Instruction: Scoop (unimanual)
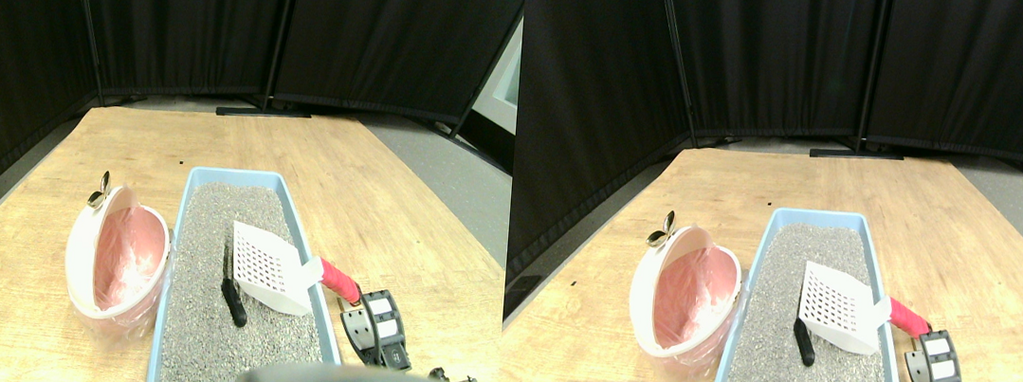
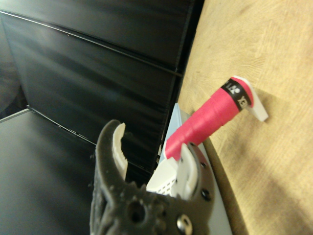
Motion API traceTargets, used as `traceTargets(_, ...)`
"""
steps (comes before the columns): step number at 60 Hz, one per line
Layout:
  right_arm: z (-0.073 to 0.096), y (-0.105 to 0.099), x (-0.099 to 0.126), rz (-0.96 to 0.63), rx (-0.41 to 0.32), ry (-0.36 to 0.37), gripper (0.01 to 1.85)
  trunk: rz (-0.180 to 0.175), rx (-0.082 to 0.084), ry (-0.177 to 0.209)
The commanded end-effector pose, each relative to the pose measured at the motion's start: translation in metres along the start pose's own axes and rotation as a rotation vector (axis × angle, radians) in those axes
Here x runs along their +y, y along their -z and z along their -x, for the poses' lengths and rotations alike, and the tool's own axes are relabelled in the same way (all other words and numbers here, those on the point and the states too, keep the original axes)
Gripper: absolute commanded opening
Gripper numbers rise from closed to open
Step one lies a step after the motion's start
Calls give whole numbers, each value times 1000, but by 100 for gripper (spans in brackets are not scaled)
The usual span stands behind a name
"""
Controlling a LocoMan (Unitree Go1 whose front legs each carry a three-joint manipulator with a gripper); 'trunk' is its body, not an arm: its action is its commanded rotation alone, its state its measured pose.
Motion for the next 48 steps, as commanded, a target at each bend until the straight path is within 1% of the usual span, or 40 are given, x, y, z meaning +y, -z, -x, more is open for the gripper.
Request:
traceTargets(1,-2,-2,-3,2,-35,3,74,9,0,5)
traceTargets(9,-4,3,-6,-47,-52,-13,87,15,4,12)
traceTargets(10,-5,4,-6,-48,-58,-25,88,15,4,12)
traceTargets(15,-6,6,-7,-48,-57,-42,90,17,7,13)
traceTargets(23,-10,10,-8,-63,-48,-33,91,21,9,10)
traceTargets(25,-12,12,-9,-90,-39,-30,91,25,12,7)
traceTargets(27,-14,13,-9,-105,-43,-44,91,28,12,4)
traceTargets(30,-17,13,-7,-100,-19,-22,91,28,12,4)
traceTargets(33,-19,14,-7,-109,-18,-23,92,31,14,-1)
traceTargets(37,-23,16,-6,-109,2,-17,92,35,14,-3)
traceTargets(41,-26,18,-5,-119,4,-21,93,39,12,-6)
traceTargets(47,-29,22,-4,-138,21,-1,93,46,18,-10)
traceTargets(48,-31,23,-3,-129,31,13,94,47,19,-10)
